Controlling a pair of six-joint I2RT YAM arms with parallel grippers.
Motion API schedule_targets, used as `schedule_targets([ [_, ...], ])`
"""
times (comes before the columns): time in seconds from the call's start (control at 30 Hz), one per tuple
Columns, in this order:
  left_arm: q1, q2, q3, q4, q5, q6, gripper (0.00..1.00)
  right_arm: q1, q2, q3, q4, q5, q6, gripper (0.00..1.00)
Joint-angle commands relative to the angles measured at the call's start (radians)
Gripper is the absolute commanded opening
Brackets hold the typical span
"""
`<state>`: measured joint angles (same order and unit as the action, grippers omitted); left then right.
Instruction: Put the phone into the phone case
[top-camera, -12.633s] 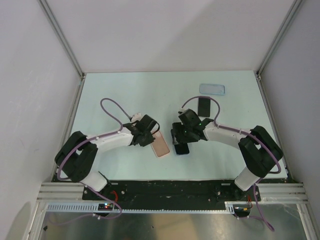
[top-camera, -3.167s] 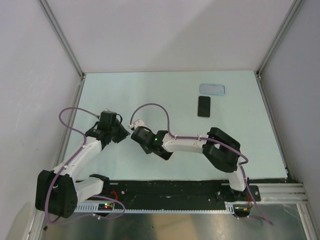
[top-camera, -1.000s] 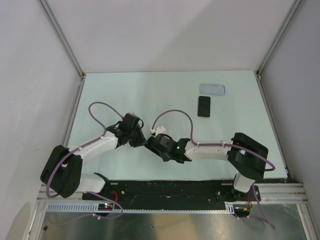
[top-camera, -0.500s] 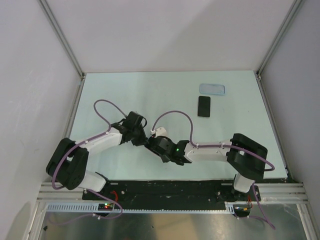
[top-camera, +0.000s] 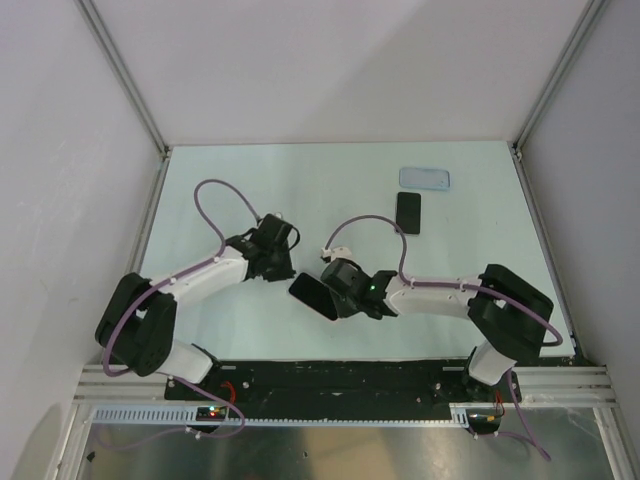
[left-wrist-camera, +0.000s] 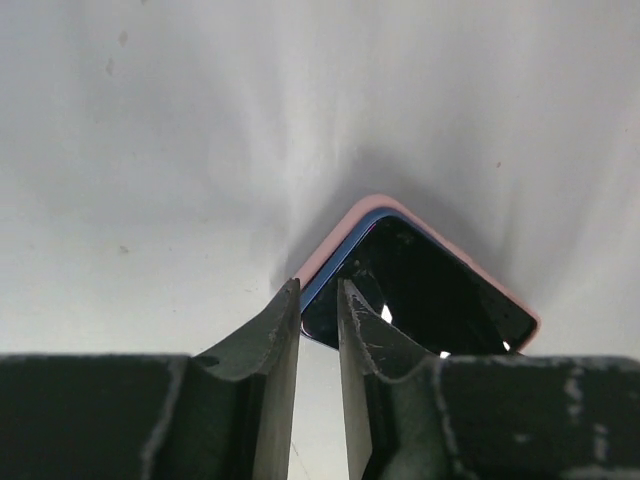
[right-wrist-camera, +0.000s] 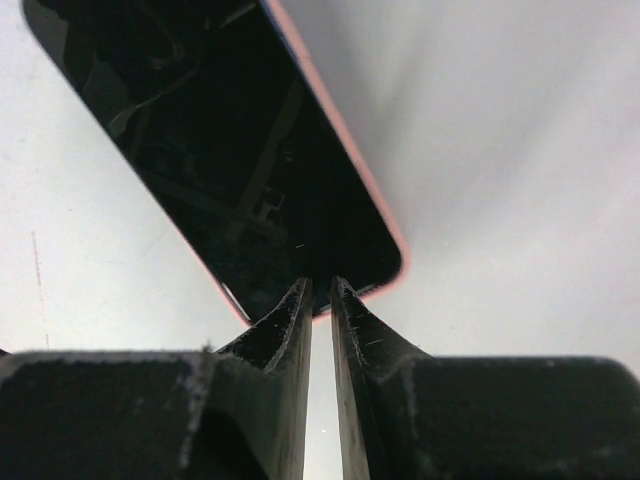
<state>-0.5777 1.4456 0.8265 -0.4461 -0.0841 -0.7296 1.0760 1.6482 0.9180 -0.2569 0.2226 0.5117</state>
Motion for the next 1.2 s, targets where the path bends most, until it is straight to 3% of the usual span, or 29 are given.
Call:
schedule_targets([
  [0.0, -0.006, -0.024, 0.111, -0.085, -0.096, 0.179, 0.28, -0.038, -0.06, -0.033, -0.068, -0.036, 0.039, 0.18],
  [0.23, -0.02, 0.048, 0.166, -0.103, 0.003, 0.345, 0.31, -0.099, -0.206, -0.069, -0.08, -0.048, 0.119, 0.19],
  [0.43, -0.027, 0.105, 0.183, -0.103, 0.047, 0.378, 0.32, -0.129, -0.277, -0.129, -0.074, -0.083, 0.177, 0.3],
  [0.73, -0.061, 0.156, 0.188, -0.096, 0.065, 0.379, 0.32, -0.151, -0.202, -0.165, 0.026, -0.186, 0.241, 0.36],
  [1.17, -0.076, 0.172, 0.136, -0.03, 0.107, 0.324, 0.27, -0.209, -0.086, -0.165, 0.144, -0.266, 0.277, 0.33],
])
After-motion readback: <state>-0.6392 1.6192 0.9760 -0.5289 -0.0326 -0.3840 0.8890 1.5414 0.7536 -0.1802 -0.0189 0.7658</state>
